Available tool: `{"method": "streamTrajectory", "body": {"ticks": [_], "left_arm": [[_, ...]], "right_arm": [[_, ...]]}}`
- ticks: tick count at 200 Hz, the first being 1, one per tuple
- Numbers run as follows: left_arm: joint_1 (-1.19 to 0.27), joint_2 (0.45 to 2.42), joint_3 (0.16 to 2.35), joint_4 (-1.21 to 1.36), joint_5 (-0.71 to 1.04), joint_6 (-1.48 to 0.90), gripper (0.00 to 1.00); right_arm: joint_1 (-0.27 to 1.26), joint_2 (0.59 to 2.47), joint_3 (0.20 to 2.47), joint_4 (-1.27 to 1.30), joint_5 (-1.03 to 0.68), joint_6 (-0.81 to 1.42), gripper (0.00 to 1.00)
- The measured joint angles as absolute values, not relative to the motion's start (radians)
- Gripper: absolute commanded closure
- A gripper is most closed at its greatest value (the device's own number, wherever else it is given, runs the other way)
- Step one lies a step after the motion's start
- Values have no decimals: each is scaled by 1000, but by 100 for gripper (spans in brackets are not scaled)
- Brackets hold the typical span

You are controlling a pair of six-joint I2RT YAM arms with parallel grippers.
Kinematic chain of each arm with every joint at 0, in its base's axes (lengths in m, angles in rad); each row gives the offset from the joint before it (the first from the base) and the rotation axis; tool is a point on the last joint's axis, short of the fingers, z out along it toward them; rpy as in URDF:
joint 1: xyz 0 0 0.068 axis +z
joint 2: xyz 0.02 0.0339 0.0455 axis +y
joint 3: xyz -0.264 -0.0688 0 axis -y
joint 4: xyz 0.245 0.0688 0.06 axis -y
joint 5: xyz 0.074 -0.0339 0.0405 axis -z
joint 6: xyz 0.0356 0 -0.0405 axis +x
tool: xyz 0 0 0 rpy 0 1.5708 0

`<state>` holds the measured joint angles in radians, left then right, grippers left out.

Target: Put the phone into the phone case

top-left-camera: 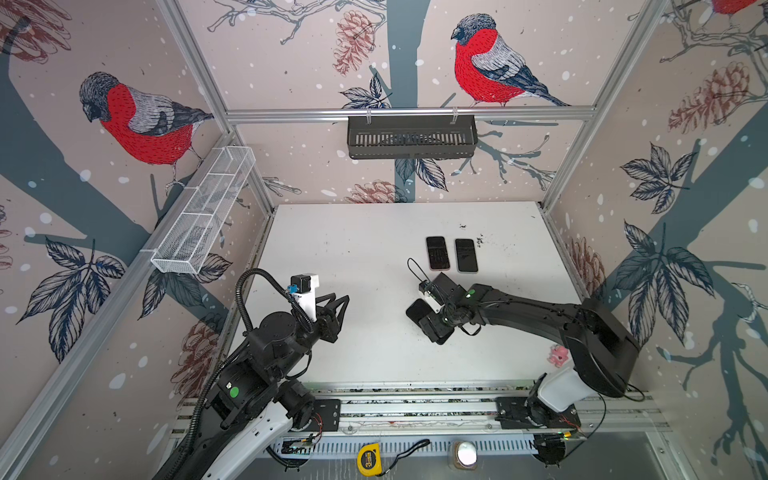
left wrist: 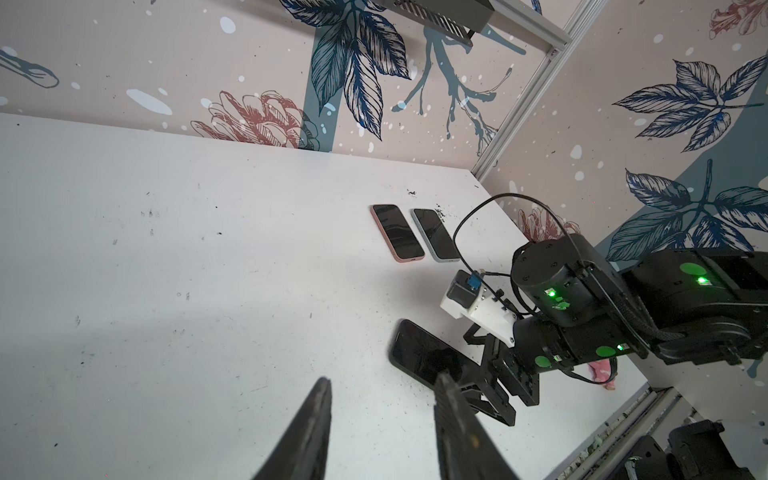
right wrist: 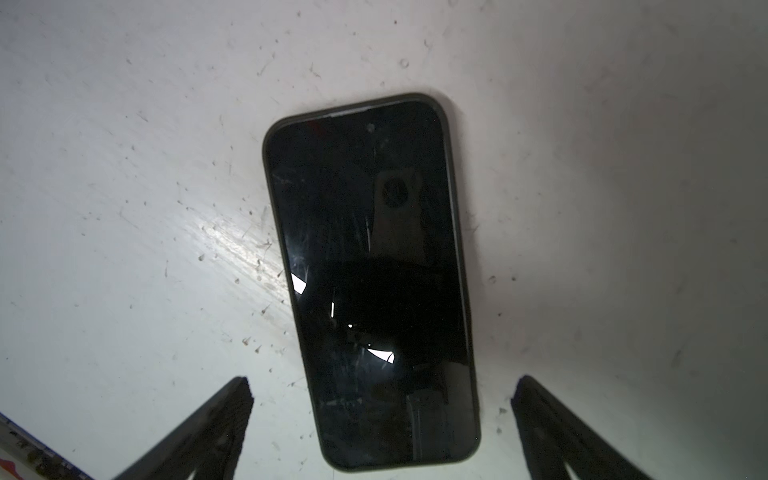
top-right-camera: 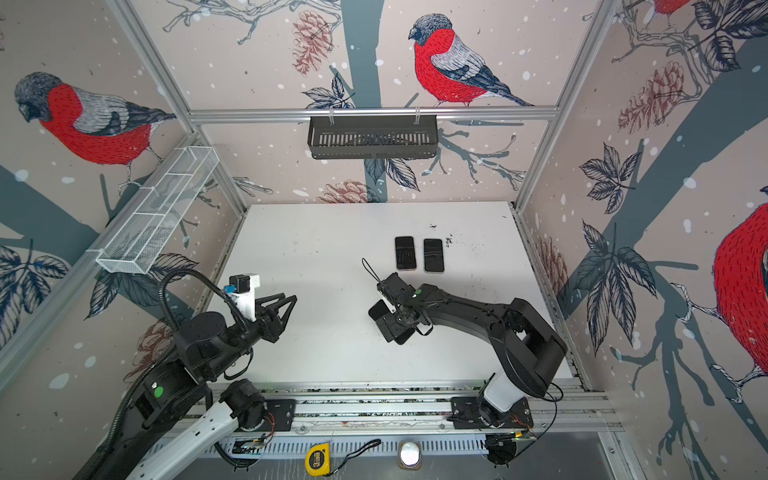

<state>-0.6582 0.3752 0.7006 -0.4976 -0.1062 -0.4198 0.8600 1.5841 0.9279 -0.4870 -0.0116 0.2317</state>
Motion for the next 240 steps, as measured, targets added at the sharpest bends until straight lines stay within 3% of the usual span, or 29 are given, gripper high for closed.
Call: {"method": "streamTrajectory", "body": {"ticks": [81,104,131,240], "left_arm": [[-658,384,696,-496,-106,-420,58],[-658,389,696,-496,-105,-420,58],[-657,389,696,-496,-105,-419,58],[-657,382,693,-489,-99,-419,58]], "right_arm": [[885,1646,915,-488,22,230,1],[885,1662,914,-484,29,236,11],[887,1670,918,-471,28,242,29],[810,1739,1129,-503,51,342,28]]}}
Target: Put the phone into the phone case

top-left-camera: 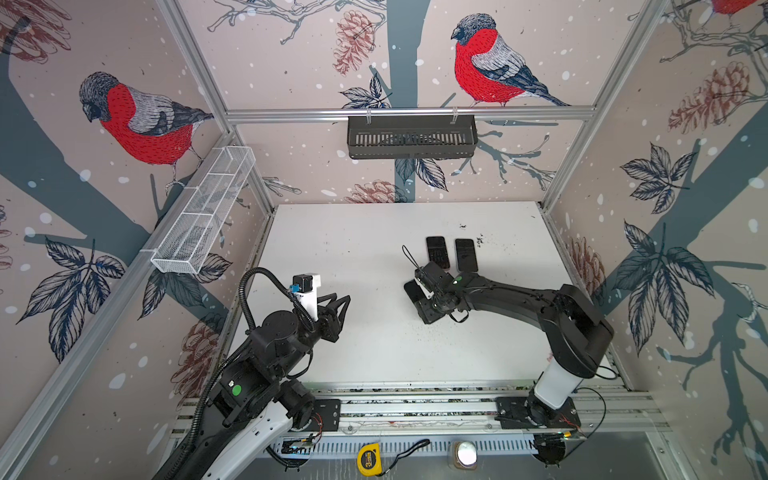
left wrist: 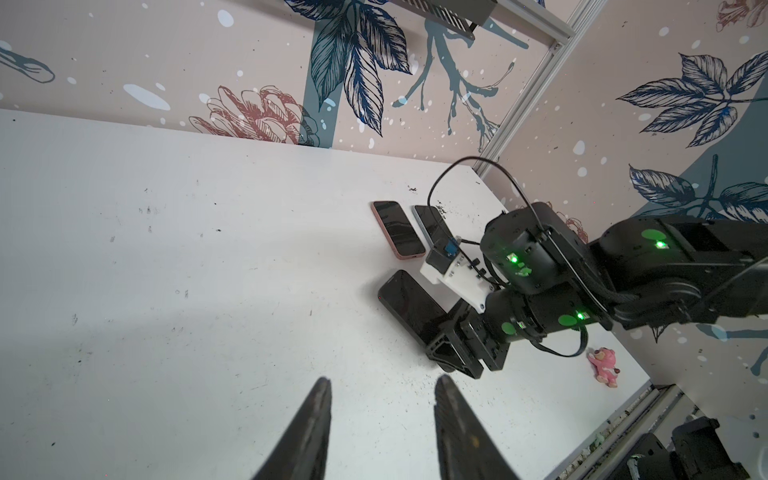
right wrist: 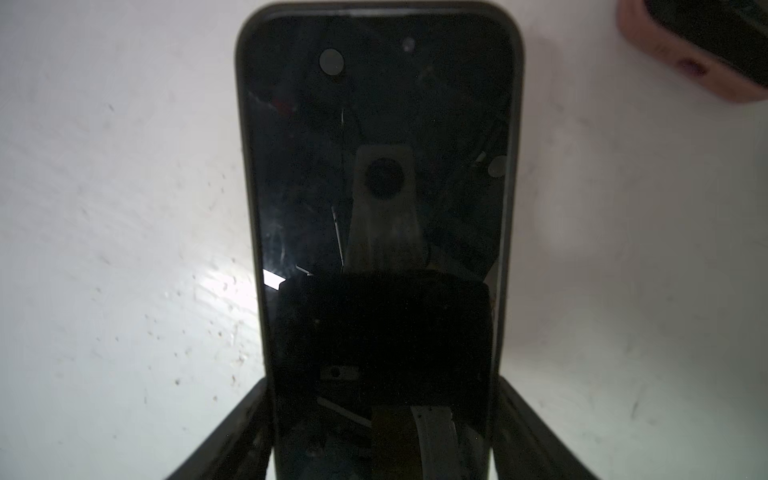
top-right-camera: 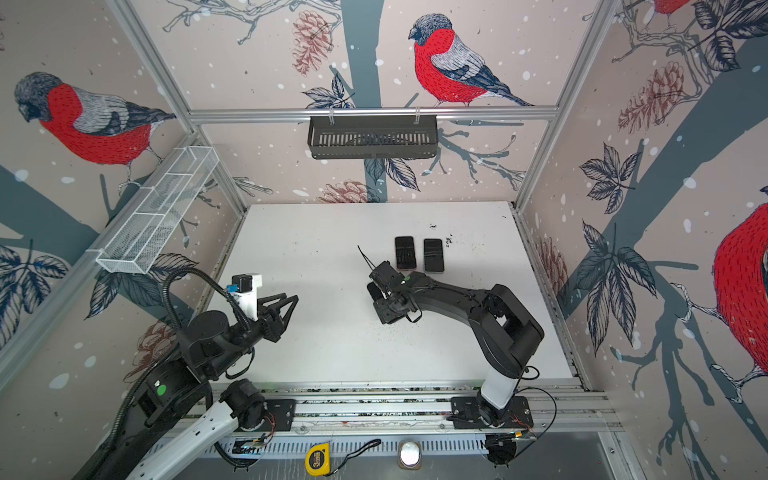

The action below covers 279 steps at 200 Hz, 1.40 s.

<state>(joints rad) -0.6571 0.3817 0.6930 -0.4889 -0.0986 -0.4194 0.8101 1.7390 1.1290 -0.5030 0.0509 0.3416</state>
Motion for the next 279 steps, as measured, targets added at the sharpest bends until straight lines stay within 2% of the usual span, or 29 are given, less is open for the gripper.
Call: {"method": "streamTrajectory", "body": {"ticks": [41,77,139,169,196,204,208,211,213,265,279], "left_arm": [[-657,368,691,-482,-86,-419,58],[-657,369,687,-482,-80,-419,59],[-657,369,687,-482,-72,-418,59],[-657,369,687,-482,-71,-413,59],[-657,370,687,-482,-56,-412,59],[-657,371,687,-482,-57,-412,59],[-657,372,687,-481,-57,-412,59],[-657,373,687,-481,-56,-412,59],[-657,373,687,-482,-56,-412,59],[-657,384,687,-482,-57,-411,59],[-657,389,687,-482,-57,-411,52]], "right_arm": [[725,1851,1288,-493,-2,442,27],[712,2015,1488,-519,-28,525,27],[694,2278,1804,-636,43,613,24],[694,2332,1888,-673,95,652,23],[694,2371,1946,-692,134,657,19],[694,2376,1954,-694,141,659,16],[694,2378,1956,-694,141,659,11],[694,2378,1958,-694,142,659,1],[694,2379,1958,-694,142,659,0],[701,2370,1964,-720,160,659,0],[708,2344,1959,-731,168,657,1]]}}
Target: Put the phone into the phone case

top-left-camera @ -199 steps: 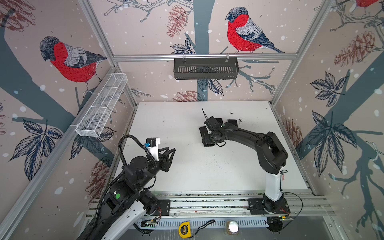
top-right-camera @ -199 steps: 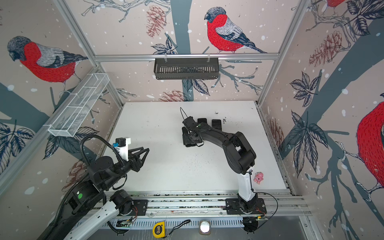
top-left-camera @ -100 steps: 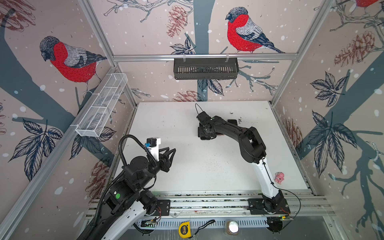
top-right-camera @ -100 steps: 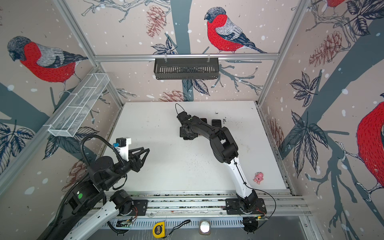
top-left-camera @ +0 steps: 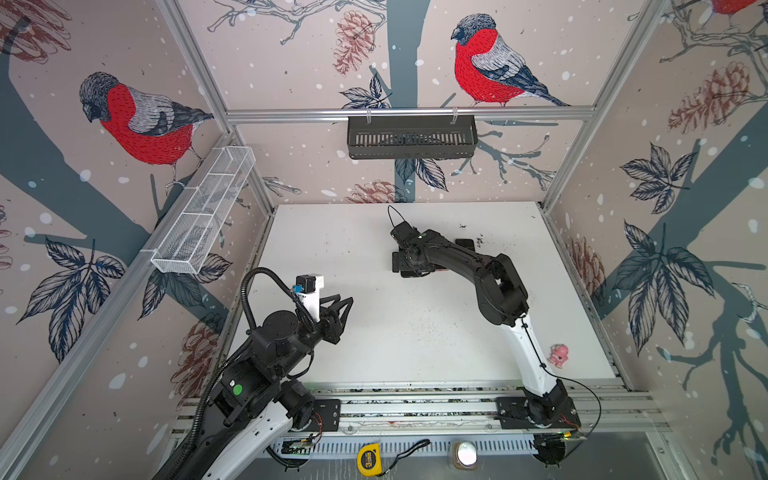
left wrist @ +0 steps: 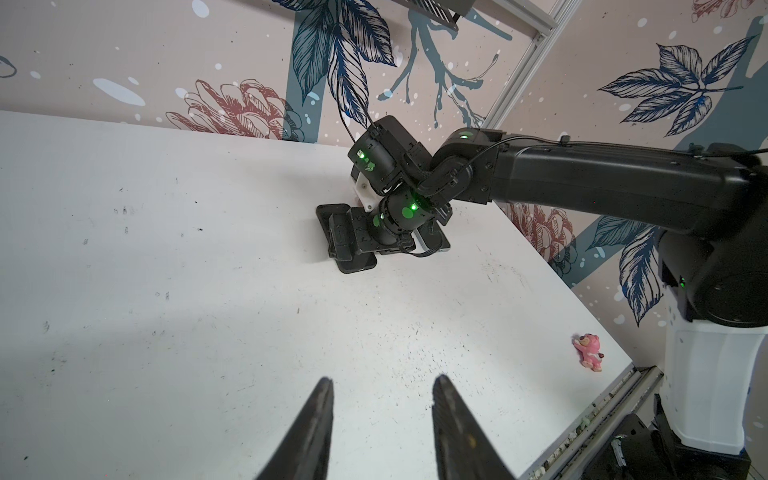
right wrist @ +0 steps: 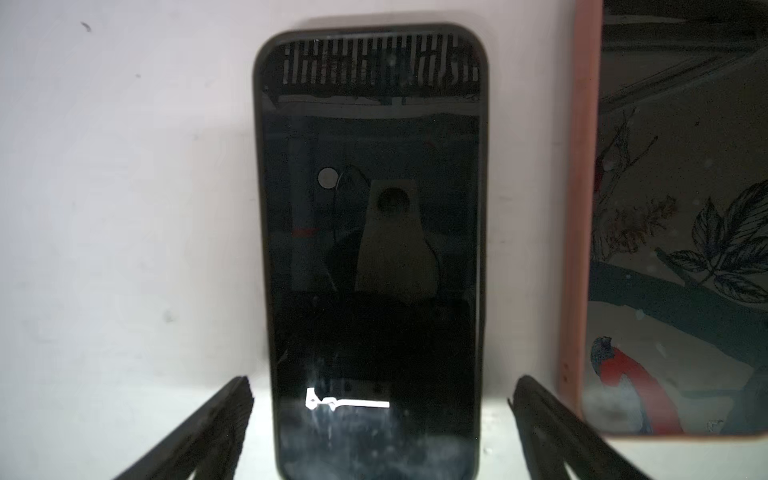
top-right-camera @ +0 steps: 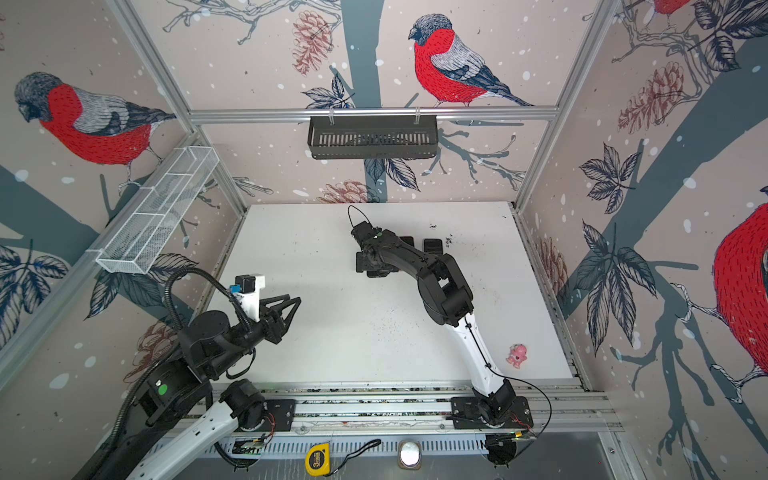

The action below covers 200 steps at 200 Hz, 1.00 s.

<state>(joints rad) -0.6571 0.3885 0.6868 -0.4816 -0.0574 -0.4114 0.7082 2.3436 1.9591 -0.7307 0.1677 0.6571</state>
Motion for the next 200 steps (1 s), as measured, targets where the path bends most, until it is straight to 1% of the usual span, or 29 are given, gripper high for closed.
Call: {"method": "streamTrajectory", "body": {"ticks": [15,35,52,85,107,127,154,182,200], "left_arm": [[-657,396,687,-482,-62,-411,42],[-657,410,687,-482,-73,-411,29],[-654,422,687,-482,-82,-411,21],[-638,447,686,-480,-125,-413,10],[-638,468,646,-424,-166,-418,3],[-638,508,607,-368,-211,-424,2],[-637,606,596,-279,-293,-430,3],[-636,758,627,-196,-368,-411,3],[-636,846,639,-138,-424,-382,3]], "right_arm": [[715,2287,1936,-730,180,651,1],[719,2165,1861,-709,205,629,1],[718,2039,1761,-682,272,605,1],[715,1719,1481,-560,452,508,1],[699,1503,1293,-451,550,442,1],[663,1272,1085,-320,613,386,0],[580,991,806,-110,649,308,1],[513,764,549,88,653,220,1],[481,670,430,186,641,157,1]]}}
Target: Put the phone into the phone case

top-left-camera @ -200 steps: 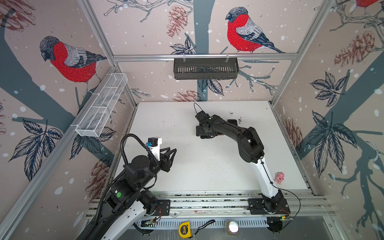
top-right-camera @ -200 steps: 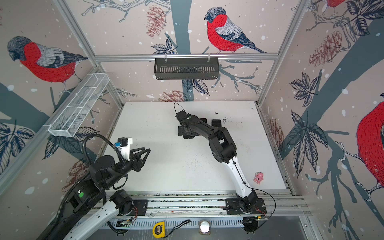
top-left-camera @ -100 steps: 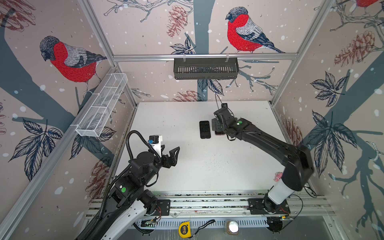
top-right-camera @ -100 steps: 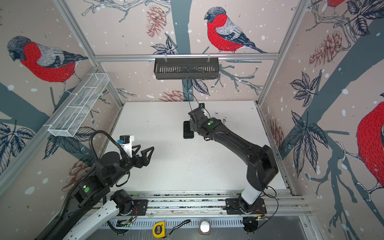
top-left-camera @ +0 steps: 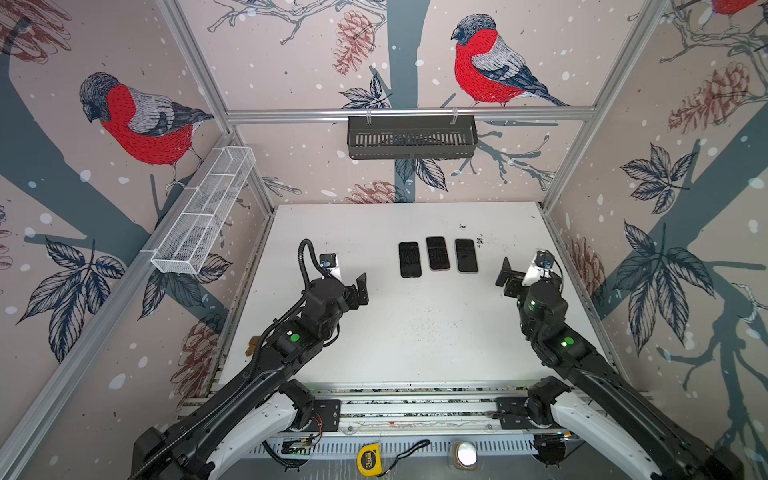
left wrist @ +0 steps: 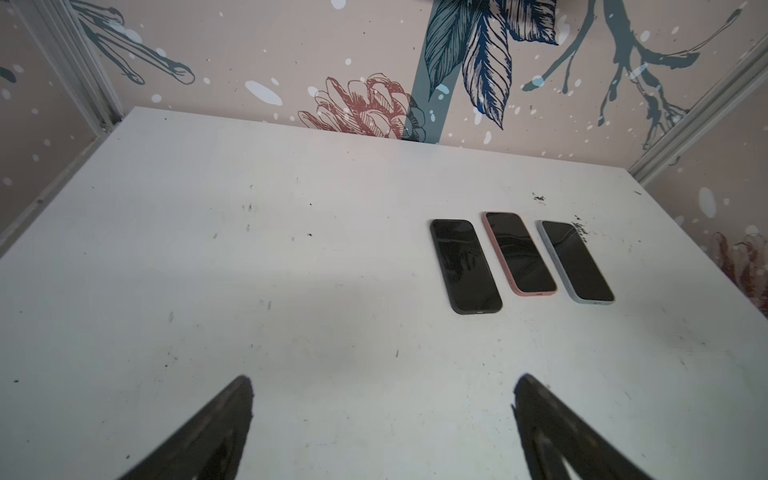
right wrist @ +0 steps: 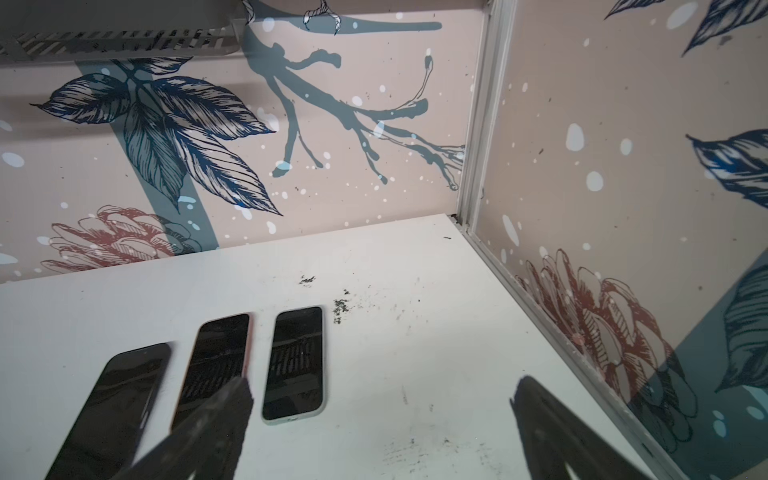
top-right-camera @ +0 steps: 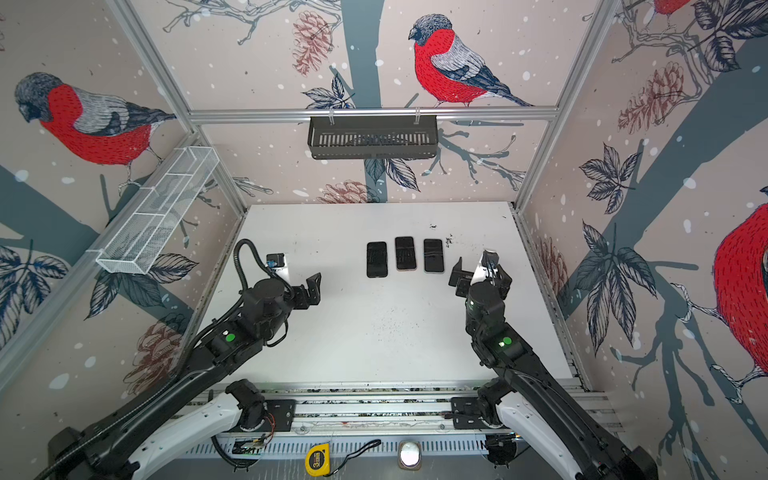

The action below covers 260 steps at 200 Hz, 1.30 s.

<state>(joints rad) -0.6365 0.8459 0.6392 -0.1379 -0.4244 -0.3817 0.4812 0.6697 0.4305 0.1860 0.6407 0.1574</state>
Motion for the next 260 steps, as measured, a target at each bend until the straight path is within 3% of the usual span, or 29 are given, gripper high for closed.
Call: {"method": "streamTrajectory", "body": {"ticks": [46,89,165,217,260], "left_arm": [[-636,1025,682,-62,-536,-336,3],[-636,1182,755,-55,-692,-351,3],[-636,1346,876,-192,-886,-472,3],[-636,1333,817,-114,-957,-391,3],[-632,1290,687,191,-999,-126,3]], "right_arm": [[408,649,279,351,551,83,1],[348,764,112,612,488,52,1],[216,941,51,932,471,77,1],[165,1140,18,1157,442,76,0],[154,1466,4,1494,443,44,1]]}}
